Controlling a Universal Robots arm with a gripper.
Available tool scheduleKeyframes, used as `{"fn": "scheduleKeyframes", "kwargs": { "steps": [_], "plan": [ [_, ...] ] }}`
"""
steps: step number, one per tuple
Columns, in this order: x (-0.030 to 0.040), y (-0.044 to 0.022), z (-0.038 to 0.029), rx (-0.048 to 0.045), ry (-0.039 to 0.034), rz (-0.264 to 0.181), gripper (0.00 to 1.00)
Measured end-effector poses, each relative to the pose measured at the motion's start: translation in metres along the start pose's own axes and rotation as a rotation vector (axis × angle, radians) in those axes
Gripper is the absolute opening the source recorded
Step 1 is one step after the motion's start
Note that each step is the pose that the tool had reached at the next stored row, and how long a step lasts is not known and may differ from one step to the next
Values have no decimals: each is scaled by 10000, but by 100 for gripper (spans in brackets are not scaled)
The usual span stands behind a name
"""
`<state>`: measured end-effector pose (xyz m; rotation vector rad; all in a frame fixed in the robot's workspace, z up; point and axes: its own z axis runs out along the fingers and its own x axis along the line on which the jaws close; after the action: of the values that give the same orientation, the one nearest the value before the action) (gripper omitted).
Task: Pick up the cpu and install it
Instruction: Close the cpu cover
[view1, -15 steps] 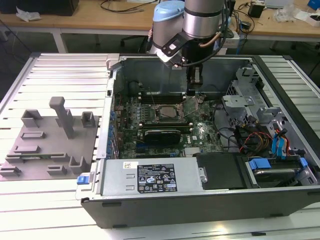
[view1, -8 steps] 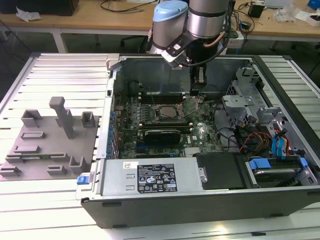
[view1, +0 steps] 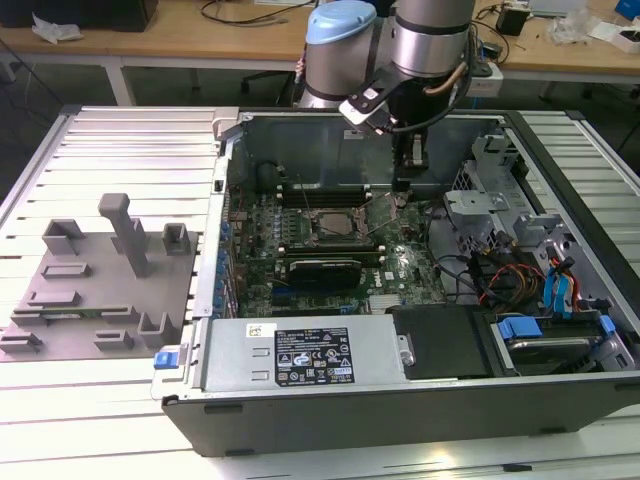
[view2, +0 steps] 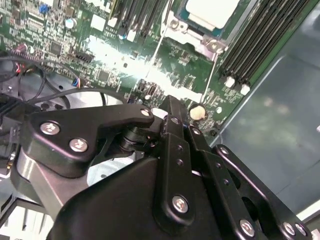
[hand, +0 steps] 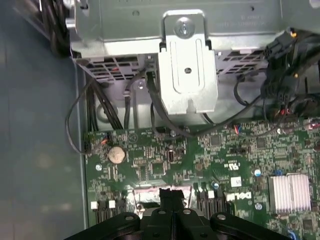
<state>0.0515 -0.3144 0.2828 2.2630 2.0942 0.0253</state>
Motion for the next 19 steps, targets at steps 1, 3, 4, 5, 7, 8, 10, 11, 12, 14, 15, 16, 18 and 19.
{"fn": "scheduleKeyframes", "kwargs": {
  "steps": [1,3,4,5,7,8,10,11,12,14,15,16,18,19],
  "plan": [
    [2,30,2,5,0,1,11],
    [6,82,4,14,-1,-1,11],
    [8,102,5,19,-2,0,11],
    [9,122,6,23,-2,1,11],
    [14,177,9,35,-3,-2,11],
    [15,195,10,38,-3,-1,11],
    [18,227,12,43,-2,-2,11],
    [19,238,13,45,-2,-2,11],
    [20,244,13,46,-2,-2,11],
    [19,245,12,46,-4,0,11],
    [19,245,15,46,-5,0,11],
    [19,245,22,47,-4,-1,11],
    [21,243,67,74,-5,-2,11],
    [22,241,94,99,-7,-4,11]
  ]
}}
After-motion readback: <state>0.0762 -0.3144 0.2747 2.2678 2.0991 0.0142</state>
